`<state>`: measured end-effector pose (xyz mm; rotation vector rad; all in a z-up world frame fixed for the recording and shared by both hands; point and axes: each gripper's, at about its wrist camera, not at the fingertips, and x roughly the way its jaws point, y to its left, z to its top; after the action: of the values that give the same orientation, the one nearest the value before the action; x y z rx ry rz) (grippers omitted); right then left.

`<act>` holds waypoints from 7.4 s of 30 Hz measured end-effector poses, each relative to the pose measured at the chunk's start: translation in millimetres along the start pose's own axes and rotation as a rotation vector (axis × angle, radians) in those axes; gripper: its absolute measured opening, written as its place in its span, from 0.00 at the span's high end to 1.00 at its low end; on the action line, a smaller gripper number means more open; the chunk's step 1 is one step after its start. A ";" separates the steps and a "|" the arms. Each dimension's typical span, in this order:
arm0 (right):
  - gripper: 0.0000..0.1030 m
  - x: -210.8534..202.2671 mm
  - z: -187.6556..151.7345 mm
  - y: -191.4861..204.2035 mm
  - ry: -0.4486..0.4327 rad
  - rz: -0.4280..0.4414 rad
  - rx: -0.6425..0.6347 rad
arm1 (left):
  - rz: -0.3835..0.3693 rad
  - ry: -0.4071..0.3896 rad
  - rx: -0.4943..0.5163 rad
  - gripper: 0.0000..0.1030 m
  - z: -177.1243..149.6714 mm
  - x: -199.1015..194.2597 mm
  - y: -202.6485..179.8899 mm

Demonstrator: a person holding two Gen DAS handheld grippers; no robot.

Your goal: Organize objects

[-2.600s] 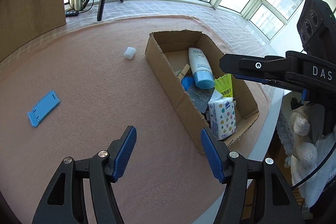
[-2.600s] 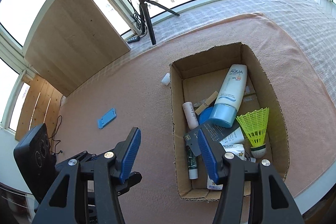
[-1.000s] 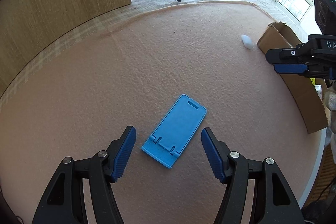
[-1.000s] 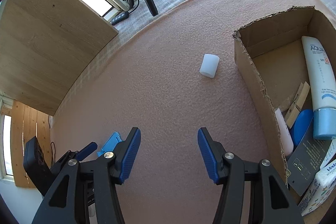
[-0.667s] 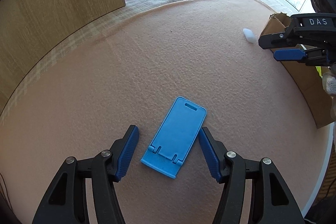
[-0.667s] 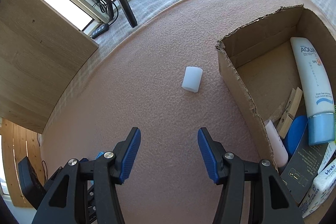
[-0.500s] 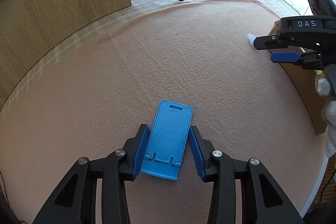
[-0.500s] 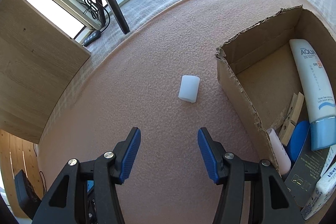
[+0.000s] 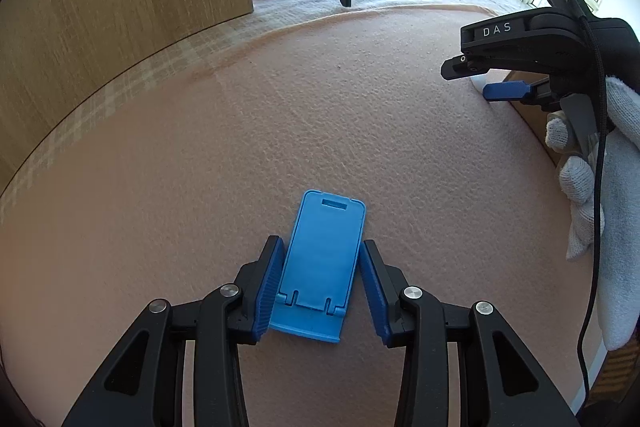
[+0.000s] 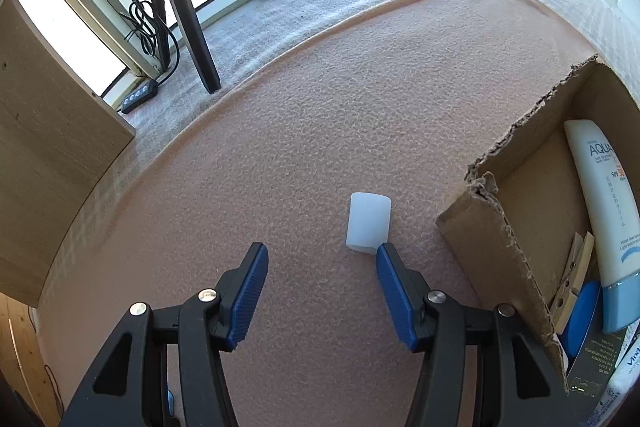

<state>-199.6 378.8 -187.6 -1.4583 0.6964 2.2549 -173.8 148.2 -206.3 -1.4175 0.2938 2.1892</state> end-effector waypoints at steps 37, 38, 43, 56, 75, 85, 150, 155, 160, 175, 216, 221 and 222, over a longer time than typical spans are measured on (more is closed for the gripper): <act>0.76 -34.1 6.0 1.5 -0.009 0.058 -0.104 | -0.024 -0.017 -0.061 0.61 -8.0 -5.1 5.9; 0.72 -33.9 12.2 4.5 0.000 0.057 -0.123 | -0.024 -0.018 -0.061 0.61 -8.0 -5.0 6.0; 0.70 -14.2 39.6 27.1 0.084 -0.026 -0.261 | -0.025 -0.018 -0.065 0.61 -8.6 -5.3 5.6; 0.70 20.7 52.6 29.4 0.204 -0.098 -0.341 | -0.031 -0.016 -0.072 0.61 -10.7 -5.9 5.8; 0.70 -22.7 2.9 44.8 0.215 -0.014 -0.462 | -0.032 -0.009 -0.085 0.61 -18.1 -10.6 9.6; 0.67 -7.8 11.4 25.1 0.191 -0.057 -0.328 | -0.032 -0.006 -0.087 0.61 -23.1 -16.6 8.7; 0.80 -182.6 -36.7 -167.6 -0.056 0.153 -0.319 | -0.082 -0.156 0.005 0.61 72.7 -62.4 -187.8; 0.80 -180.8 -32.9 -191.7 -0.053 0.140 -0.317 | -0.085 -0.152 0.038 0.61 96.2 -43.9 -224.0; 0.80 -176.7 -31.5 -205.5 -0.049 0.139 -0.325 | -0.088 -0.137 0.053 0.61 114.9 -24.1 -248.7; 0.56 -169.8 -24.9 -219.5 -0.063 0.160 -0.368 | -0.102 -0.116 0.092 0.43 138.5 5.6 -292.6; 0.47 -205.8 -69.8 -132.1 -0.133 0.239 -0.468 | 0.044 -0.208 -0.103 0.41 36.9 -122.5 -186.2; 0.47 -210.9 -83.7 -104.1 -0.134 0.258 -0.504 | 0.085 -0.222 -0.153 0.41 10.4 -147.4 -160.6; 0.47 -211.9 -86.9 -97.6 -0.133 0.264 -0.512 | 0.094 -0.225 -0.162 0.41 4.4 -152.7 -155.5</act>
<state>2.3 399.5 -43.4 -1.4741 0.2900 2.8580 -46.1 235.9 -53.1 -1.2443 0.1067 2.4714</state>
